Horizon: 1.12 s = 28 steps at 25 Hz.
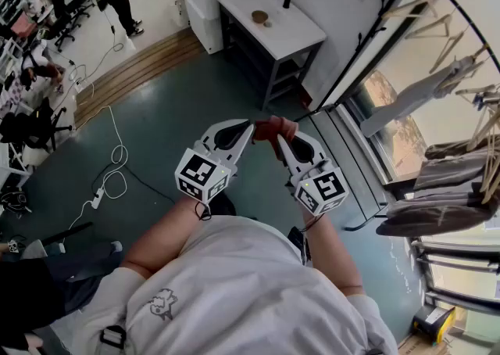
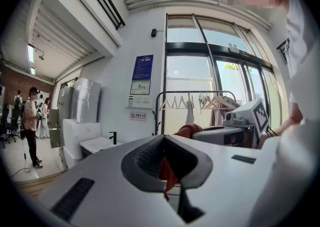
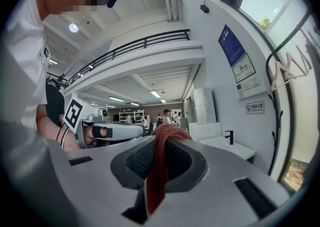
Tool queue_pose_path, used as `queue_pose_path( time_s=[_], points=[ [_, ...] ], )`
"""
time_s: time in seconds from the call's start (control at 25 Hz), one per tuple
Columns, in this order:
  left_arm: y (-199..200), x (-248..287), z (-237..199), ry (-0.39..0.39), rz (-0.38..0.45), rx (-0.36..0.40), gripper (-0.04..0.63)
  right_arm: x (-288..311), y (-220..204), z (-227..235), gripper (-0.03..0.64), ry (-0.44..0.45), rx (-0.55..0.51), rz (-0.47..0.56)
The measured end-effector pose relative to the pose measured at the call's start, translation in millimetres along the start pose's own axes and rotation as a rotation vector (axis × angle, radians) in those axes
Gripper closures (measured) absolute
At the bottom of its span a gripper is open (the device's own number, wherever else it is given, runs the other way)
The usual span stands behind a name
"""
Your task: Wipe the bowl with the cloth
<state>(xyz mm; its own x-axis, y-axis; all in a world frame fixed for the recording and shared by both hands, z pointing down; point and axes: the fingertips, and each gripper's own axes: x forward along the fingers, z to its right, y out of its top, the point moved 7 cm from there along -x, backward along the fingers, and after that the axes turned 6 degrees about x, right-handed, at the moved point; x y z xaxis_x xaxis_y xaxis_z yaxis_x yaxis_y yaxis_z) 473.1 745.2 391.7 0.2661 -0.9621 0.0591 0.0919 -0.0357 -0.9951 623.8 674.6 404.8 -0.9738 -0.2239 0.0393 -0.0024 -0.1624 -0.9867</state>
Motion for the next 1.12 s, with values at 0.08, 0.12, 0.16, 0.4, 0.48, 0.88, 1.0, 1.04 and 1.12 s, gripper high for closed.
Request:
queue_pose_path(
  time_s=[0.08, 0.12, 0.16, 0.4, 0.48, 0.88, 1.0, 1.04, 1.12],
  points=[
    [-2.0, -0.2, -2.1, -0.001, -0.002, -0.006, 0.581, 2.4, -1.5, 0.1, 0.569, 0.000, 0.001, -0.003],
    [-3.2, 0.1, -3.7, -0.002, -0.003, -0.009, 0.581, 4.1, -2.0, 0.5, 0.569, -0.001, 0.001, -0.005],
    [-4.6, 0.6, -5.8, -0.002, -0.006, -0.011, 0.581, 6.4, -2.5, 1.1, 0.569, -0.001, 0.001, -0.007],
    [-12.1, 8.8, -33.2, -0.014, -0.026, -0.015, 0.581, 33.9, -8.0, 5.6, 0.569, 0.055, 0.032, -0.048],
    [-14.1, 10.7, -48.2, -0.016, -0.025, -0.016, 0.581, 47.4, -10.4, 8.2, 0.569, 0.060, 0.042, -0.060],
    [-29.7, 16.8, -172.6, -0.077, -0.071, -0.046, 0.581, 169.3, -3.5, 17.8, 0.569, 0.031, 0.058, -0.075],
    [-27.5, 22.7, -198.8, -0.128, -0.081, -0.047, 0.581, 197.1, 3.8, 21.9, 0.569, 0.014, 0.051, -0.069],
    [-27.5, 23.3, -206.8, -0.144, -0.086, -0.038, 0.581, 205.9, 4.2, 22.5, 0.569, 0.008, 0.054, -0.068],
    [-28.3, 22.9, -224.4, -0.159, -0.096, -0.034, 0.581, 223.7, 3.3, 23.2, 0.569, 0.001, 0.070, -0.064]
  ],
)
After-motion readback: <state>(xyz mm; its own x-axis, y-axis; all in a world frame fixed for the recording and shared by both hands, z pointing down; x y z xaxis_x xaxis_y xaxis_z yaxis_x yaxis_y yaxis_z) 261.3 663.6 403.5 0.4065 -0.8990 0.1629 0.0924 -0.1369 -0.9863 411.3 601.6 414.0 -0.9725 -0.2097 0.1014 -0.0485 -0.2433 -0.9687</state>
